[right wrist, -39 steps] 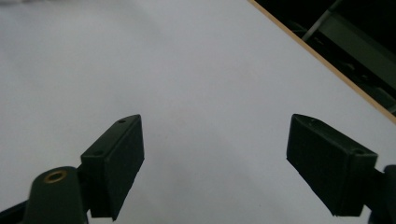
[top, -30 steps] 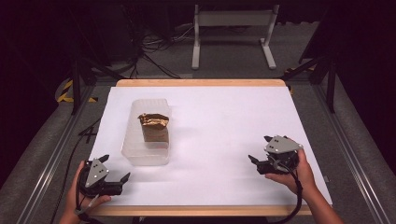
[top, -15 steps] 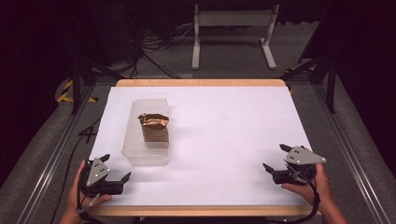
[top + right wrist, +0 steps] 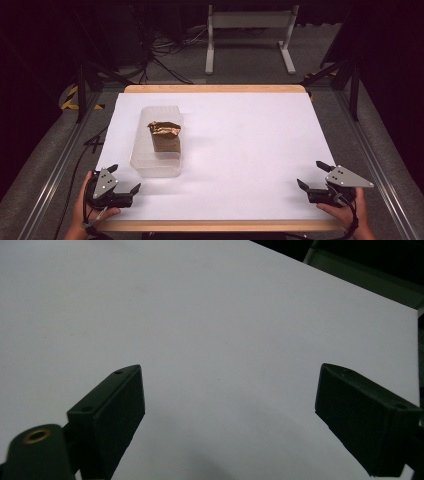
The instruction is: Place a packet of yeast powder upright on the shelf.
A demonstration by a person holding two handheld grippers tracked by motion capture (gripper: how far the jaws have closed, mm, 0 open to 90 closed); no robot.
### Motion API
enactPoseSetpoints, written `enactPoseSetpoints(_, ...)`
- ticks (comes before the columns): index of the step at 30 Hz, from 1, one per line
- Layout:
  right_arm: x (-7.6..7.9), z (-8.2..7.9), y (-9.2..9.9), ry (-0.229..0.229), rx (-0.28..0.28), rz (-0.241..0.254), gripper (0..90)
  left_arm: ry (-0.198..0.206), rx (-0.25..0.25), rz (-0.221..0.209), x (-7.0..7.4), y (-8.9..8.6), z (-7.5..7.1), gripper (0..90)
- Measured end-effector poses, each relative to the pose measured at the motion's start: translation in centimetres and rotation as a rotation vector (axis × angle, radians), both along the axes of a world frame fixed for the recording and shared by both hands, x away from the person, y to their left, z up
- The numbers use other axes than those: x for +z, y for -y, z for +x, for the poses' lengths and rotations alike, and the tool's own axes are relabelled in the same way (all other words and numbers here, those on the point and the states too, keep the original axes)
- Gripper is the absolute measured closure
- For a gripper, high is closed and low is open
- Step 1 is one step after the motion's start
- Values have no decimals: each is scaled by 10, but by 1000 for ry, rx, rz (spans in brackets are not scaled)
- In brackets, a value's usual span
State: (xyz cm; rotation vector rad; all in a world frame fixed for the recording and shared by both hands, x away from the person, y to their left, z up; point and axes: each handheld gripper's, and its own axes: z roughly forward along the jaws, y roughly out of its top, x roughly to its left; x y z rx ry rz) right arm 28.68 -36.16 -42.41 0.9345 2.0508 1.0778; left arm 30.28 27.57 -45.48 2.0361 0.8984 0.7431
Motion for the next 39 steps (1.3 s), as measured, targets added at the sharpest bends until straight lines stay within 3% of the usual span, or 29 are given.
enactPoseSetpoints(5,-4,-2,8,1,-27,53,127,2,1,-6,1,-1,0,44)
enactPoseSetpoints(12,-14,-4,11,-2,-56,64,128,11,-13,-11,1,1,1,43)
enactPoseSetpoints(19,-13,-7,8,15,-56,35,128,13,-18,-11,1,0,2,43)
enactPoseSetpoints(28,-14,-7,7,18,-52,42,126,9,-14,-12,1,2,4,43)
enactPoseSetpoints(30,-15,-7,6,25,-55,18,126,10,-16,-13,1,2,5,43)
enactPoseSetpoints(39,-13,-6,0,27,-29,7,123,12,-21,-7,1,3,6,42)
